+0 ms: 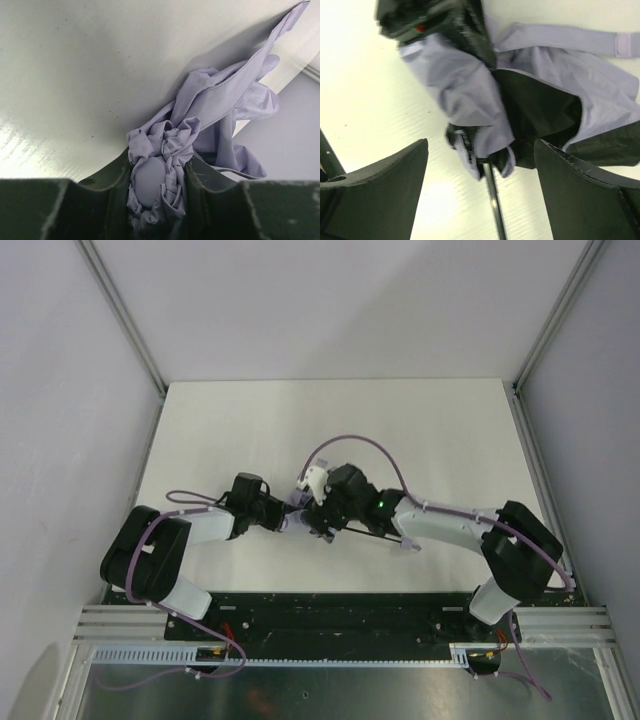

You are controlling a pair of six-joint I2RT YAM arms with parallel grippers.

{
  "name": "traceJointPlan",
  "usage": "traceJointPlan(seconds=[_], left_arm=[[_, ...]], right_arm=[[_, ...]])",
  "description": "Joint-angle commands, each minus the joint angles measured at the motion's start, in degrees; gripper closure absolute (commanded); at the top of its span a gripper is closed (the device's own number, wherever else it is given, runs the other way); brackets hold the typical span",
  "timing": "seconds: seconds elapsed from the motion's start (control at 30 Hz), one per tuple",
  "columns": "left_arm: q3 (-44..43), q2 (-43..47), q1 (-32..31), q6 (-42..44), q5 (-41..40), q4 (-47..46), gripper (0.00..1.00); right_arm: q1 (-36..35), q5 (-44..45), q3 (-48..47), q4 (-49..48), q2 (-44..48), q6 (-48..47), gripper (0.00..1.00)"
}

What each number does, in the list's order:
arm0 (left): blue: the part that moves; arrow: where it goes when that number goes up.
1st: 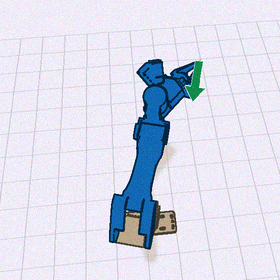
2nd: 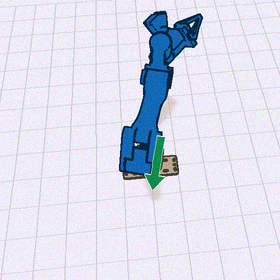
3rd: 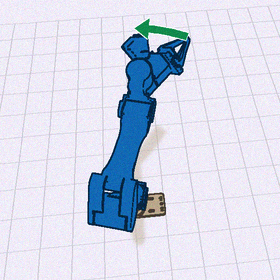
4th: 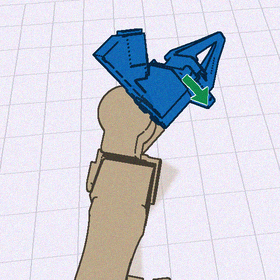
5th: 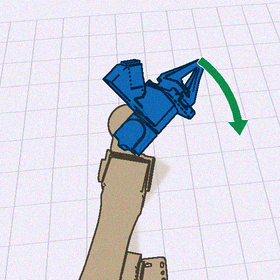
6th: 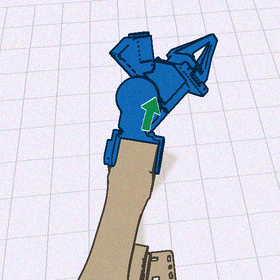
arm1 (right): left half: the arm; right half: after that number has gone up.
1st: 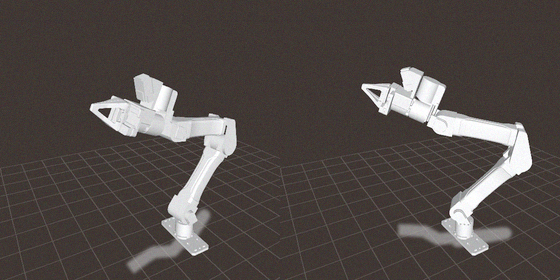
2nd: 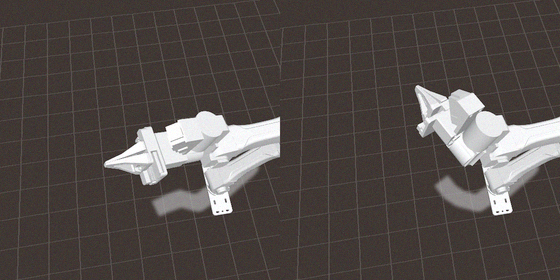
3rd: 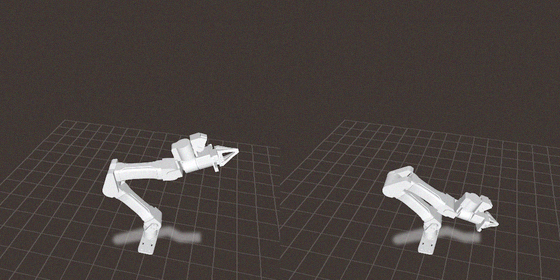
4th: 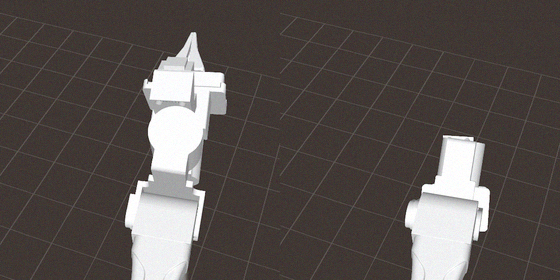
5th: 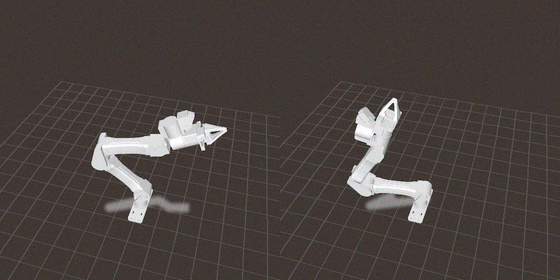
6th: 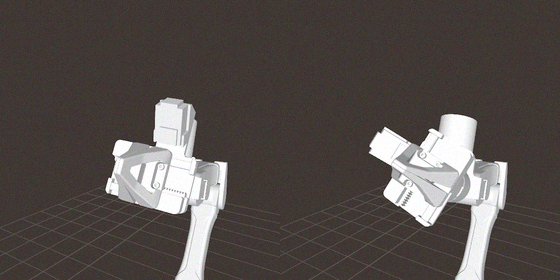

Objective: Put away the umbrella

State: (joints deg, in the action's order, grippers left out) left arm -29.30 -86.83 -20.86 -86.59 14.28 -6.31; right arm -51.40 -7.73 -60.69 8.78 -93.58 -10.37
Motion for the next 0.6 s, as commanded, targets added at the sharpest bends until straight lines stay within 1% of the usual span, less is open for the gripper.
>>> traceJointPlan(seconds=[0.0, 0.1, 0.23, 0.3, 0.37, 0.43, 0.47, 0.57], left_arm=[[1.81, -1.55, -0.23, 2.77, -3.52, 16.13, 1.0], [1.5, -0.73, -0.15, 1.86, -3.61, 17.51, 1.0], [1.56, -0.56, -0.14, 0.14, -2.71, 18.19, 1.0], [1.47, -0.52, -0.14, -0.28, -1.99, 18.37, 1.0], [1.69, -0.22, -0.17, -1.03, -1.65, 18.51, 1.0], [1.83, 0.13, -0.21, -1.39, -1.46, 18.58, 1.0], [1.85, 0.37, -0.18, -1.43, -1.37, 18.55, 1.0], [1.83, 0.8, -0.2, -1.57, -0.98, 18.48, 1.0]], right_arm=[[-7.67, 16.17, 6.0, -11.45, 1.85, -2.3, 0.11], [-11.4, 24.39, 6.99, -17.38, -2.05, -5.54, 0.1], [-13.36, 30.87, 7.03, -24.42, -7.79, -8.88, 0.12], [-13.46, 33.0, 7.0, -26.73, -10.2, -9.38, 0.16], [-13.42, 33.07, 6.88, -28.14, -11.99, -9.49, 0.21], [-13.04, 31.73, 6.25, -28.25, -13.83, -8.5, 0.31], [-12.68, 30.71, 5.7, -27.52, -14.75, -7.55, 0.38], [-11.6, 27.01, 4.91, -25.12, -17.07, -4.9, 0.64]])
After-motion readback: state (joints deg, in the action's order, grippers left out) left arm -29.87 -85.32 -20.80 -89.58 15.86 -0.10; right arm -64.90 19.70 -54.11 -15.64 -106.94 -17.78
